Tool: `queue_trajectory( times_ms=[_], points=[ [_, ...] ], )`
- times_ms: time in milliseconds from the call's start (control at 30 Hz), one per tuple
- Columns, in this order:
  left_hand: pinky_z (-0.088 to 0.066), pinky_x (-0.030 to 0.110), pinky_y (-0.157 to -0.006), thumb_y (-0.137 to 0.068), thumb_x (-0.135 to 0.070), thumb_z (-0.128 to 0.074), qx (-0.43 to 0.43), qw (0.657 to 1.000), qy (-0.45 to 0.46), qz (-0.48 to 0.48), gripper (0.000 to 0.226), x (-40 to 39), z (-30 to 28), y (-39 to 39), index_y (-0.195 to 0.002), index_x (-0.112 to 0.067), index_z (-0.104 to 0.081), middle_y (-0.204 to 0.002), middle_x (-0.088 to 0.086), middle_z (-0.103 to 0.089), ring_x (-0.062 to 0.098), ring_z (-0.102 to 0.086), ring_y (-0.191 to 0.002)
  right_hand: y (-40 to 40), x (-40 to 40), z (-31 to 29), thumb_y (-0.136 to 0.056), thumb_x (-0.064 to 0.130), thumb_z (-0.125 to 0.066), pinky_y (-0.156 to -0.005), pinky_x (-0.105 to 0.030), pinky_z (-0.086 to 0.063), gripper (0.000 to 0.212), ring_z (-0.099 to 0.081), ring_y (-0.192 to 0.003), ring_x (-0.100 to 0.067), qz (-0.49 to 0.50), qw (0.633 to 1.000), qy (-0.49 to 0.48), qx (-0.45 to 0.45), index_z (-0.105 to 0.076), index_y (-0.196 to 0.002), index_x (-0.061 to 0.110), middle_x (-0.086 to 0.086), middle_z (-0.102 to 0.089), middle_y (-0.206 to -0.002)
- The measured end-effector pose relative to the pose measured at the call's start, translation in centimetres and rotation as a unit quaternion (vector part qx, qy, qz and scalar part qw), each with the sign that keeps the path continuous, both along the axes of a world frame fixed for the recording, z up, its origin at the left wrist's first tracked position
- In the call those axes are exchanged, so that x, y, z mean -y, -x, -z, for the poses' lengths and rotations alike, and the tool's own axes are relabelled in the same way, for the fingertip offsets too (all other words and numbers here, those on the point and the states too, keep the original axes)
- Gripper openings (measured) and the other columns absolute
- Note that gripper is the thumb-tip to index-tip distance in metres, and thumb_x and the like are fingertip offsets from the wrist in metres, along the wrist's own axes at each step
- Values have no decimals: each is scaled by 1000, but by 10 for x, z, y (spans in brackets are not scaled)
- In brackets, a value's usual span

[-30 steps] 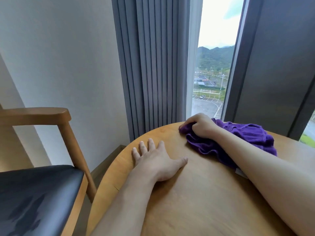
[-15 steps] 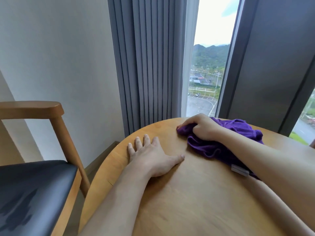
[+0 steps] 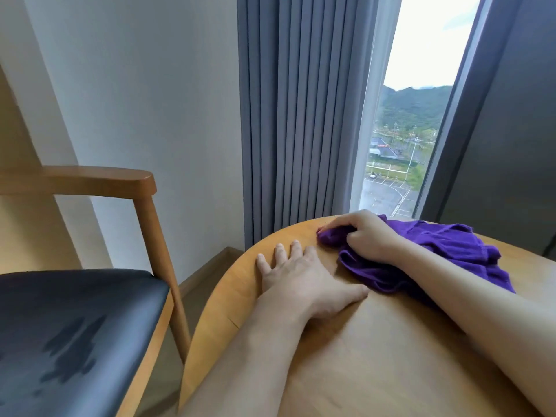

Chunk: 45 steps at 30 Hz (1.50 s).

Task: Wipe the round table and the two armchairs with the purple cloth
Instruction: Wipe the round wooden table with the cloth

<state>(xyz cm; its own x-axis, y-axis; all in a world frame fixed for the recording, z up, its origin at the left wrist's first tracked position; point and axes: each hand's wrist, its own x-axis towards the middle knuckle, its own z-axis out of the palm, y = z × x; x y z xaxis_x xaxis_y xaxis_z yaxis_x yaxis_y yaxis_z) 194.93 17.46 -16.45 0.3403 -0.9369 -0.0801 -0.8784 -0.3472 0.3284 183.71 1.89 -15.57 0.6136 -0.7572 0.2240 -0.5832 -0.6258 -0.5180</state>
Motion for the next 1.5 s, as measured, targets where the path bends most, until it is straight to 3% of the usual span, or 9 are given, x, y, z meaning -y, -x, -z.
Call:
queue_trajectory(
  times_ms=[133, 233, 333, 533, 667, 900, 1133, 1367, 1500],
  points=[
    [11, 66, -113, -64, -88, -49, -2, 1000, -12, -4, 121, -2, -2, 3, -157, -21, -13, -167, 4, -2, 31, 5, -152, 29, 8, -3, -72, -15, -44, -86, -12, -46, 61, -66, -101, -13, 78, 996, -8, 33, -81, -94, 29, 5, -77, -100],
    [10, 66, -112, -65, -86, -49, -4, 1000, -14, -8, 118, -1, -5, 4, -157, -21, -14, -167, 5, -2, 32, 4, -152, 6, 17, -6, -76, -7, -46, -95, -30, -52, 55, -65, -104, -19, 112, 994, -14, 5, -75, -88, 38, 8, -72, -97],
    [6, 66, -114, -61, -89, -50, 2, 1000, -13, -8, 120, -1, -6, 3, -156, -23, -20, -166, 2, -8, 30, -1, -152, -34, 14, -11, -80, 8, -47, -100, -37, -51, 53, -60, -114, -24, 79, 994, -10, -70, -71, -113, 41, 3, -69, -123],
    [-14, 60, -112, -51, -95, -50, 11, 999, 31, -1, 118, -3, -9, -1, -150, -31, -33, -154, -6, -38, 25, -26, -144, -43, -12, -4, -72, 1, -41, -111, -31, -41, 73, -54, -129, -19, -21, 997, -20, -67, -68, -127, 40, 6, -63, -138],
    [-12, 57, -116, -53, -92, -55, 8, 1000, 22, -6, 123, -11, -10, 0, -151, -22, -32, -158, -1, -32, 24, -22, -147, 0, -22, -5, -72, -11, -43, -104, -14, -33, 72, -55, -126, -8, -53, 998, -23, -39, -74, -120, 33, 10, -69, -127],
    [-26, 51, -115, -55, -89, -61, 11, 1000, 23, -10, 113, -15, -14, 1, -140, -15, -47, -144, 5, -47, 27, -36, -138, -28, 2, -17, -84, 3, -45, -104, -27, -40, 57, -54, -128, -26, 47, 995, -28, -84, -67, -130, 29, -4, -62, -139],
    [-38, 46, -105, -48, -91, -60, 6, 999, 44, -3, 105, -16, -15, -8, -127, -23, -55, -125, -2, -60, 24, -50, -123, -50, -14, -8, -78, -3, -42, -114, -33, -41, 67, -54, -131, -19, -24, 997, -29, -72, -71, -126, 34, 6, -64, -138],
    [-38, 44, -107, -37, -97, -56, -34, 998, 50, -21, 120, -19, -15, -17, -136, -29, -51, -137, 2, -52, 24, -43, -130, 0, -50, 12, -71, 24, -40, -104, -40, -40, 56, -54, -120, -23, 101, 991, 83, -26, -70, -117, 36, 5, -66, -125],
    [-9, 45, -122, -70, -91, -43, -8, 999, 32, 20, 108, -47, -12, -4, -156, -28, -24, -164, -3, -18, 20, -13, -151, 6, -60, 8, -82, 24, -49, -99, -41, -39, 38, -54, -114, -29, 151, 980, 110, -65, -64, -117, 22, -5, -60, -125]
  ],
)
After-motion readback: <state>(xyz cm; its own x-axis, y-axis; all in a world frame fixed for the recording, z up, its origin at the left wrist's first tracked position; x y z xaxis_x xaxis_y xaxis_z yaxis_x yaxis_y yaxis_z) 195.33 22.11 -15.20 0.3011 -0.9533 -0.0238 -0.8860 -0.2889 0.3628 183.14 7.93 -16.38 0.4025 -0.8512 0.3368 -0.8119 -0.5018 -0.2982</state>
